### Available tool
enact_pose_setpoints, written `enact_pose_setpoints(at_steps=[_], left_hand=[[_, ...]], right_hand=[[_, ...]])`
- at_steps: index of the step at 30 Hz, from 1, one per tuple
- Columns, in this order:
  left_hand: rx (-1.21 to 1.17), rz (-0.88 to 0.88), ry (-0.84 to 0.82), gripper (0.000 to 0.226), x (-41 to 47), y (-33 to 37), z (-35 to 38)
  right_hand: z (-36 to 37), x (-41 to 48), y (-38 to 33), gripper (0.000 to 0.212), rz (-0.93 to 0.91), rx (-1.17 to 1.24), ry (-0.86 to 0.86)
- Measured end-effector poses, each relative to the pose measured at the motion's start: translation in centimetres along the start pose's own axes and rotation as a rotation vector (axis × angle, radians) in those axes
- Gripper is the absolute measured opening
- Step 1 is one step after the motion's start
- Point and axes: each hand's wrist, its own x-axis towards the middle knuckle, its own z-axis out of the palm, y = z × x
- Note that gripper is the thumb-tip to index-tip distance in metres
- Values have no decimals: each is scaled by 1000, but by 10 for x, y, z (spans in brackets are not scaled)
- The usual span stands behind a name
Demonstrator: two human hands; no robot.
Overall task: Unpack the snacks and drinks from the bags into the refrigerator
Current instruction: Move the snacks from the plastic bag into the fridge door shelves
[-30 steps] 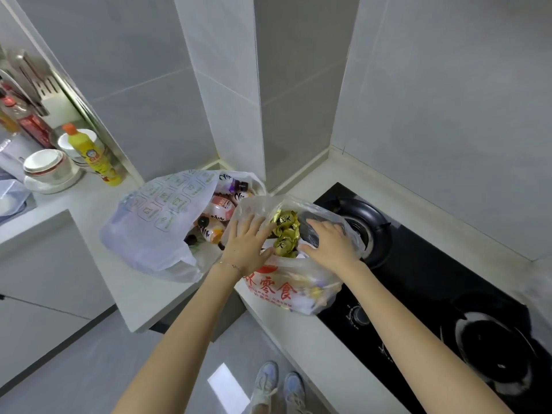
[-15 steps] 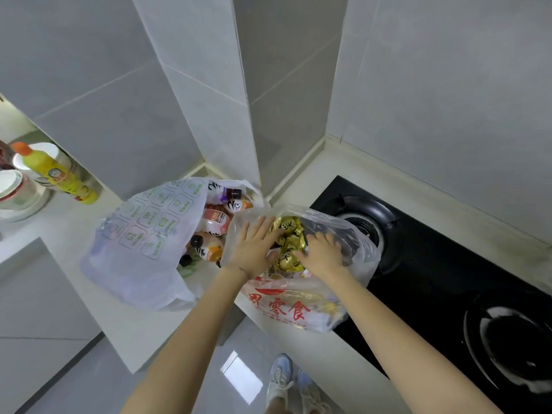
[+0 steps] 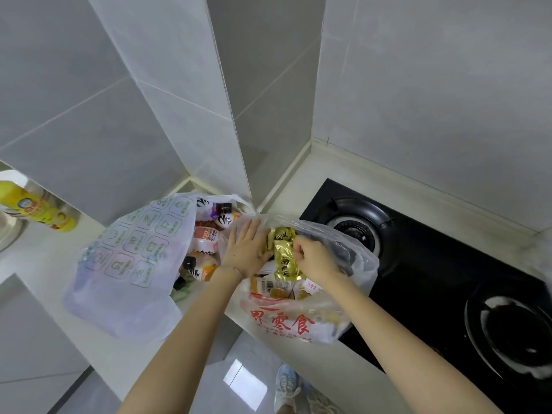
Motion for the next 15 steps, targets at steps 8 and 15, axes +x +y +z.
enact_pose_setpoints(at_steps=[8, 15], left_hand=[[-34, -119, 50, 55, 32, 2, 25], [11, -153, 92, 50, 42, 4, 26]], right_hand=[[-38, -10, 7, 14, 46, 403, 181], [-45, -19, 11, 9, 60, 195, 198]])
